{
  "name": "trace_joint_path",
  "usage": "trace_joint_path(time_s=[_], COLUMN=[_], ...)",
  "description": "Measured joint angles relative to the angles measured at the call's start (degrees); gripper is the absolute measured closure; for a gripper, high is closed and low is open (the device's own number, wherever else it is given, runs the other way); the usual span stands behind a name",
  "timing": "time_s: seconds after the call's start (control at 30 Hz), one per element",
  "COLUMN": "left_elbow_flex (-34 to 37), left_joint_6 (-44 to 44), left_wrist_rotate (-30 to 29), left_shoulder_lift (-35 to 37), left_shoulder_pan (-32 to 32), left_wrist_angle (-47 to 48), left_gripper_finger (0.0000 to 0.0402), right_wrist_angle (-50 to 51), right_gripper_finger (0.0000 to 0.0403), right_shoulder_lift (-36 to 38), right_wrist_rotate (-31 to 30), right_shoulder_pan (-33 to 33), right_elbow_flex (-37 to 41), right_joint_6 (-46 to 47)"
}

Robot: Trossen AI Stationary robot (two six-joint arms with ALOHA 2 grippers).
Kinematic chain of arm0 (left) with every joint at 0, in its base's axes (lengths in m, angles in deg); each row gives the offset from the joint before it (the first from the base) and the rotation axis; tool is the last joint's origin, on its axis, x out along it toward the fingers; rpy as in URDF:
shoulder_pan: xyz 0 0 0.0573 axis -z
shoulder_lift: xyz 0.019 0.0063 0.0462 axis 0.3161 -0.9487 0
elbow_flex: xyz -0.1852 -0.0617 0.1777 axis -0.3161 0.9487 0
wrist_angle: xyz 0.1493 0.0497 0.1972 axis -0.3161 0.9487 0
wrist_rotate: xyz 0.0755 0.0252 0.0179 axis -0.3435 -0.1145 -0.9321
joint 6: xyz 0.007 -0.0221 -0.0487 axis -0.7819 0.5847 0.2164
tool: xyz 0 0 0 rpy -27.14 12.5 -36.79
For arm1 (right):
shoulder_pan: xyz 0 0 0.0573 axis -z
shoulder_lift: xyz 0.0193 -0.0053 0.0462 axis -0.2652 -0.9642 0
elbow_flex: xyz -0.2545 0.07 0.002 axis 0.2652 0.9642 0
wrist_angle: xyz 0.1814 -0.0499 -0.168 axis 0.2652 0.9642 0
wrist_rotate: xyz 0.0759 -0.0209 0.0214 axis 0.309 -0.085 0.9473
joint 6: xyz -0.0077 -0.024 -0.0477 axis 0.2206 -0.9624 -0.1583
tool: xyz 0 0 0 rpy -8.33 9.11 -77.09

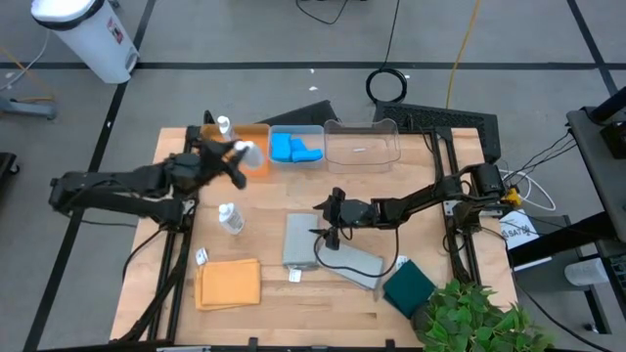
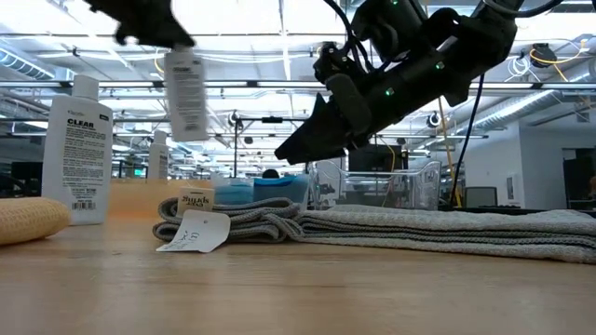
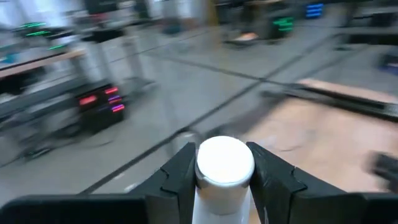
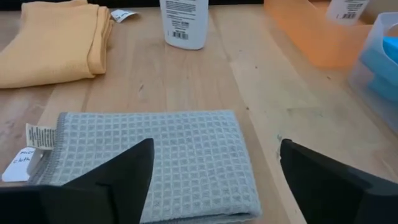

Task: Pick & Place Kitchen Items
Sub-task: Put the white plastic restorer bottle into the orange bin

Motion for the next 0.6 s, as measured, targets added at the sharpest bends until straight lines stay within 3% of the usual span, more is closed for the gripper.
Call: trace_joint_path(time_s=[0.17,0.6], left_elbow_flex=[0.01,6.51], left_joint_6=[3.92,12.12], left_wrist_rotate=[-6.88,-4.99], left_shoulder_lift=[5.24,8.33], left_shoulder_pan=[-4.51,-23.97], left_wrist_angle=[8.05,11.52], left_gripper_finger=[0.0280,0.0280], right_wrist_angle=[-0.02,-1.33], right_gripper_finger=[0.0088,0.0097], right_shoulder_lift=[-0.02,-0.07], right_wrist_rotate=[-0.02,-0.02], right_shoulder_pan=[-0.02,-0.02], right_elbow_flex=[0.00,0.00], right_joint_6=[0.00,0.00])
